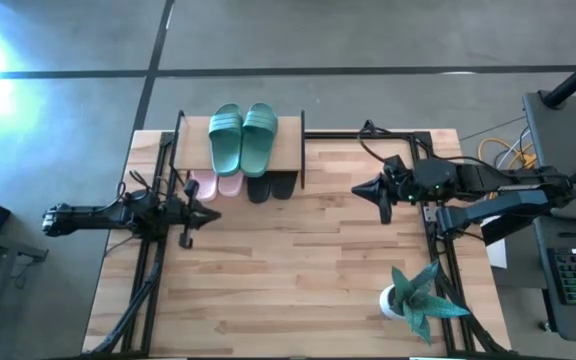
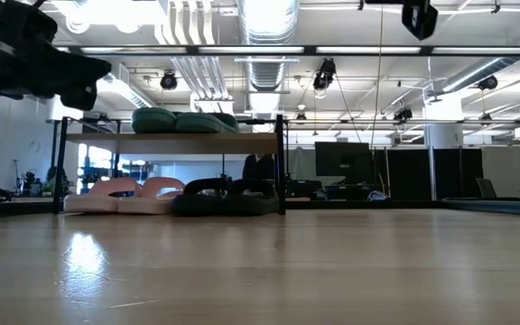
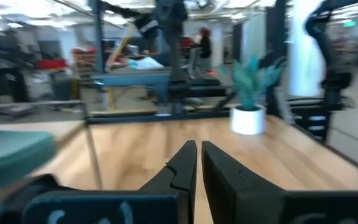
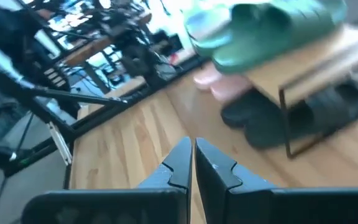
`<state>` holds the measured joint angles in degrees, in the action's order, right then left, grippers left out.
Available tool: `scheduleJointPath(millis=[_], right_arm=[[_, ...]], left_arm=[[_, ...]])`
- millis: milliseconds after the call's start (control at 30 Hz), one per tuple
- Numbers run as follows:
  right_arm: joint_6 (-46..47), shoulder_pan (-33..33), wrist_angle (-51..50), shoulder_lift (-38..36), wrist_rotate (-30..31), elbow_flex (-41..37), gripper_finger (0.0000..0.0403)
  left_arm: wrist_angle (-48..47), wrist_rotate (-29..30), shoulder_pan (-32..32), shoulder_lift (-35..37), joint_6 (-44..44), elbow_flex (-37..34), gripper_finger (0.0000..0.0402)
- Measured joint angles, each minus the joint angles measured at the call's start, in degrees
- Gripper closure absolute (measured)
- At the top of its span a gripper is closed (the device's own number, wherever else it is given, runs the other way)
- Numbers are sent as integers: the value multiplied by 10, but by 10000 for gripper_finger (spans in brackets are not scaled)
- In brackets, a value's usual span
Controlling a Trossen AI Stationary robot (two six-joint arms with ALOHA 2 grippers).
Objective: Pick and place slides into the shelf
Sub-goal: Return to Home Position
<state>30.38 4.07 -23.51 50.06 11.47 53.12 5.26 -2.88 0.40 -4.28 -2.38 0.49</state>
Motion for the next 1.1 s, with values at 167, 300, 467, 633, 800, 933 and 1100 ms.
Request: scheduleJointPath(millis=[167, 300, 467, 633, 800, 933, 1100], right_arm=[[-106, 3, 72, 0, -25, -4, 390], [-143, 3, 154, -1, -29, -44, 390], [-129, 3, 269, -1, -67, -128, 390], [-91, -2, 301, -38, -71, -191, 390], [-57, -7, 302, -120, -69, -253, 390], [-43, -11, 300, -196, -63, -284, 390], [-46, -11, 264, -248, -56, -308, 390]], left_arm=[[1, 30, 0, 15, -10, 0, 391], [2, 36, 0, 26, -10, 0, 391], [2, 38, 0, 24, -10, -1, 391], [2, 38, 0, 27, -10, -1, 391], [3, 38, 0, 25, -10, -1, 391], [3, 38, 0, 26, -10, -1, 391], [3, 38, 0, 26, -10, -1, 391]])
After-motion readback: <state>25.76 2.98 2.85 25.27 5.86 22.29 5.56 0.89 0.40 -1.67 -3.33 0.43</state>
